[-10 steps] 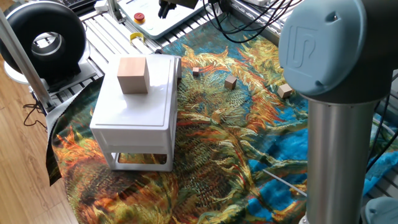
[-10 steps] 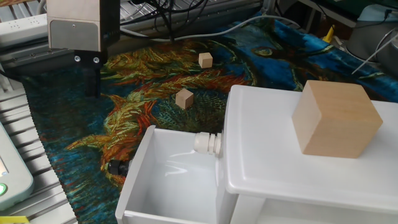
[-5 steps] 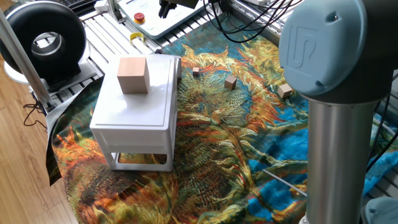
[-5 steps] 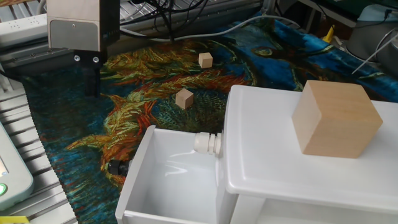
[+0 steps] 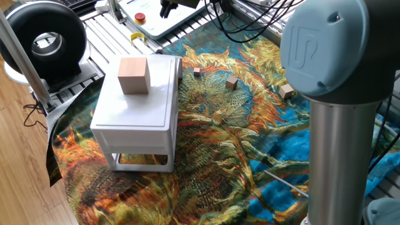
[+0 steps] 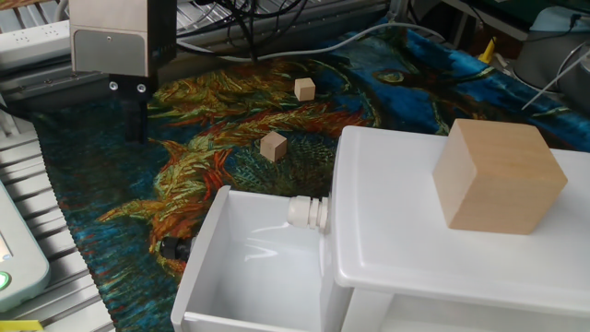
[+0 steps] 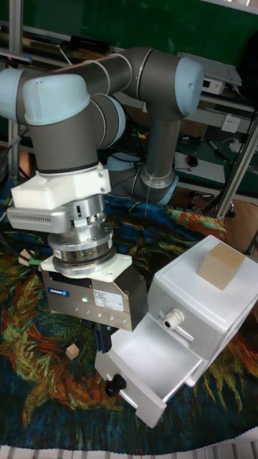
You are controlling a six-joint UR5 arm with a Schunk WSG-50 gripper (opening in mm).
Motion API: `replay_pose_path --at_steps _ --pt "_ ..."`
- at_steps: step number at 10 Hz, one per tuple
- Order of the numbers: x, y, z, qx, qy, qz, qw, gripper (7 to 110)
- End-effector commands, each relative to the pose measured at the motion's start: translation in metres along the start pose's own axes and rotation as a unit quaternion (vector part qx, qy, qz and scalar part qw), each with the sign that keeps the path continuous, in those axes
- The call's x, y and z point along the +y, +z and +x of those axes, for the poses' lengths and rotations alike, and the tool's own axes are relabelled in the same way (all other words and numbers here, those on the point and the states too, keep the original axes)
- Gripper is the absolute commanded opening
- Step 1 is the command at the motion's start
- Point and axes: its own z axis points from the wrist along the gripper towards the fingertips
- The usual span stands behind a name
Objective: Grasp the handle and close the drawer
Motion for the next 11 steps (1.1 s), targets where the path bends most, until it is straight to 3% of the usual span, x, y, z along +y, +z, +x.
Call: replay_pose_path --at_steps 1,4,6,8,11 --pt "-0.011 -0.002 -0.006 -0.011 -0.008 0.022 0.9997 7" --pt "-0.011 -0.002 -0.007 -0.014 0.011 0.021 0.9996 7" --pt "-0.005 -0.002 -0.01 -0.018 0.014 0.008 0.9997 7" --pt "-0.001 -0.002 -0.002 -0.003 0.01 0.0 0.9999 7" --pt "0.003 0.005 -0.017 0.003 0.008 0.006 0.9999 7"
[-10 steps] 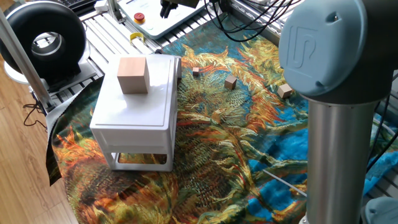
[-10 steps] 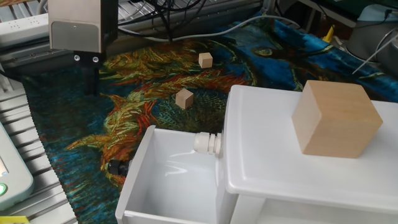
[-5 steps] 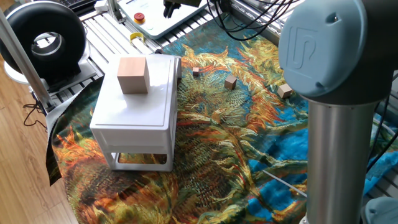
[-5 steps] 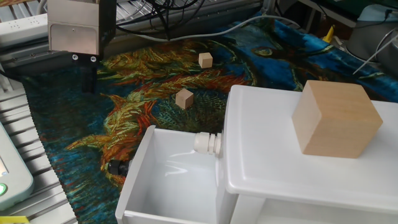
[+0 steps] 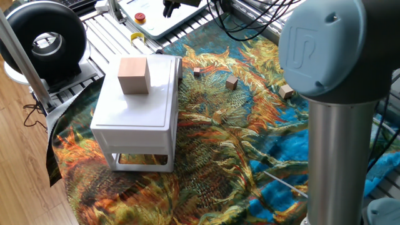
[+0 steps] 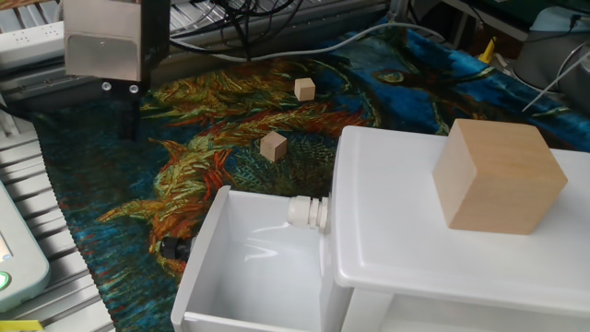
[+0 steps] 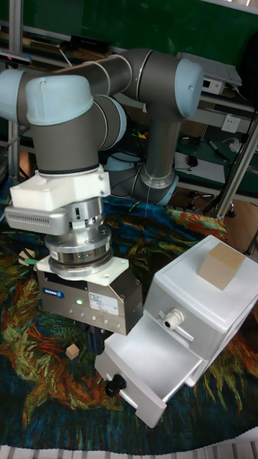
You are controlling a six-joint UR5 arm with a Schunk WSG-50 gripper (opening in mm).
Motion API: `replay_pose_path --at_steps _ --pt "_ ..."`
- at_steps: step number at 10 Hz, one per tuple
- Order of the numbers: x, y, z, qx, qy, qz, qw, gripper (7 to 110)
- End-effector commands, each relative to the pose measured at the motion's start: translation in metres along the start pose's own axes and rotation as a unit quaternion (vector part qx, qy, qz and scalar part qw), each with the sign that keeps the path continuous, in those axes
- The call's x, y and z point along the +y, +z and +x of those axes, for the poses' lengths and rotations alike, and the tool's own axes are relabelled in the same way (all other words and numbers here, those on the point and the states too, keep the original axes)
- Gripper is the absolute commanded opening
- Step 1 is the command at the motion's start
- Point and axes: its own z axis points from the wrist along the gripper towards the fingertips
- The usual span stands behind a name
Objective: Grasp the handle and close the drawer
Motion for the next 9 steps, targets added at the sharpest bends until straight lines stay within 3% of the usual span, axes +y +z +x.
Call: replay_pose_path --at_steps 1,3,5,7,8,9 --pt "0.003 0.006 -0.013 0.006 0.0 -0.003 1.0 7" --pt "0.001 0.009 -0.016 0.007 -0.003 -0.007 0.9999 7" --pt "0.026 0.001 0.001 0.021 -0.003 -0.061 0.9979 7" --pt "0.054 -0.008 0.013 0.029 0.039 -0.115 0.9921 7" --pt "0.057 -0.008 -0.001 -0.003 0.029 -0.133 0.9907 7" --pt "0.054 -0.005 -0.007 -0.019 0.014 -0.136 0.9904 7"
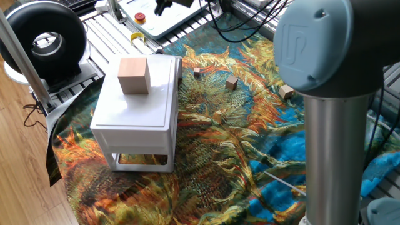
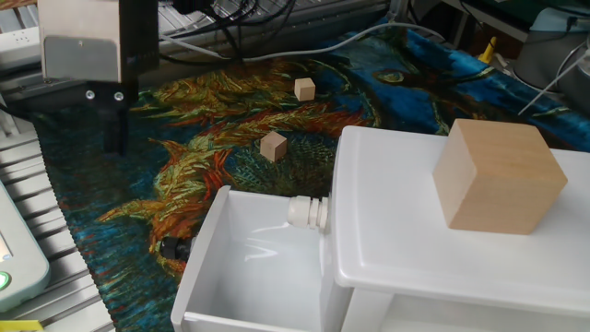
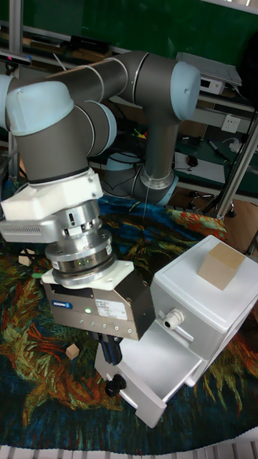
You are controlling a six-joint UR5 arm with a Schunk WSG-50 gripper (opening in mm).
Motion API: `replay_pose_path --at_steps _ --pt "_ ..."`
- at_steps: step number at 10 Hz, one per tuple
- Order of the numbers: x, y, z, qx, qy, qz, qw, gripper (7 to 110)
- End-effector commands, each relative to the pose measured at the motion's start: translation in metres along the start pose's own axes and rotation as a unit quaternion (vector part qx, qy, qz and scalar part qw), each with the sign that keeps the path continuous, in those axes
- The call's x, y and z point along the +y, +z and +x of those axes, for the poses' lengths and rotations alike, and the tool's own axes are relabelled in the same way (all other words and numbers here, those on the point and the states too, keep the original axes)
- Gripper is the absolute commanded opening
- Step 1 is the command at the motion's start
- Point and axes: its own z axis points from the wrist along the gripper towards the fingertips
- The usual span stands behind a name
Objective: Grasp the handle and close the drawer
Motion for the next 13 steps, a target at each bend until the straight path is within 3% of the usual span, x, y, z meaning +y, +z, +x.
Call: replay_pose_path --at_steps 1,2,3,4,5,6,7,8,10,13 --pt "0.007 -0.003 0.003 -0.012 -0.02 -0.035 0.9991 22" --pt "-0.001 -0.004 0.008 -0.005 -0.036 -0.027 0.999 22" --pt "-0.009 -0.008 0.006 -0.006 -0.045 -0.018 0.9988 44" --pt "-0.027 -0.009 0.014 0.015 -0.063 0.012 0.9978 44" --pt "-0.045 -0.008 0.01 0.013 -0.071 0.044 0.9965 44" --pt "-0.053 -0.003 0.005 0.006 -0.068 0.057 0.996 44" --pt "-0.052 0.003 0.005 0.007 -0.045 0.052 0.9976 44" --pt "-0.036 0.007 0.007 0.017 -0.008 0.025 0.9995 44" --pt "-0.038 0.01 -0.001 0.011 0.003 0.03 0.9995 44" --pt "-0.053 0.018 -0.012 -0.006 -0.016 0.057 0.9982 44"
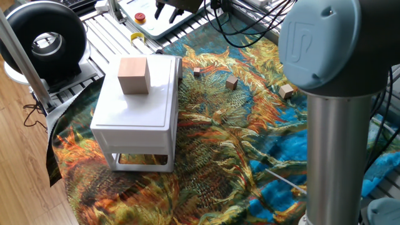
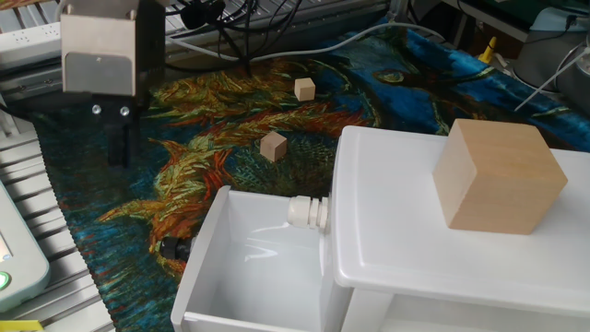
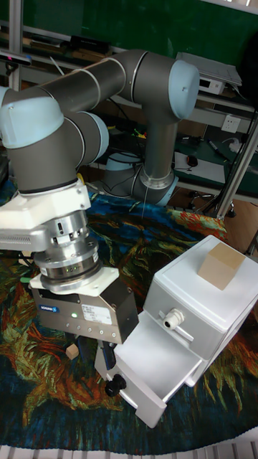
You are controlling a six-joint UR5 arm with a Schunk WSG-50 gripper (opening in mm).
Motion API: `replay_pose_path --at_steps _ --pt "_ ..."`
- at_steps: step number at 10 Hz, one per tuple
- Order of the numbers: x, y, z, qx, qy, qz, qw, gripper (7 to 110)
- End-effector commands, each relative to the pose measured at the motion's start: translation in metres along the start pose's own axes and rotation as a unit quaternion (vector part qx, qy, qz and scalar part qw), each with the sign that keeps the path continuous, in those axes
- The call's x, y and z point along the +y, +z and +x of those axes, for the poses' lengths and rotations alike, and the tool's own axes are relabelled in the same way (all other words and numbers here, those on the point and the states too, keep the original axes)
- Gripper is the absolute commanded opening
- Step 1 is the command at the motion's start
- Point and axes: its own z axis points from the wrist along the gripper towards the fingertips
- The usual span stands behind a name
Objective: Grasp the handle and close the drawer
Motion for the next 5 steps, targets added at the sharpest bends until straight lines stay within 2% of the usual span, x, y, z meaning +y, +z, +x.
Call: replay_pose_path --at_steps 1,3,4,5 --pt "-0.007 0.006 -0.009 -0.01 -0.003 0.014 0.9999 44" --pt "-0.015 0.004 -0.009 -0.009 -0.021 0.026 0.9994 44" --pt "-0.025 0.0 -0.012 -0.014 -0.047 0.045 0.9977 44" --pt "-0.028 0.0 -0.013 -0.015 -0.07 0.053 0.996 44"
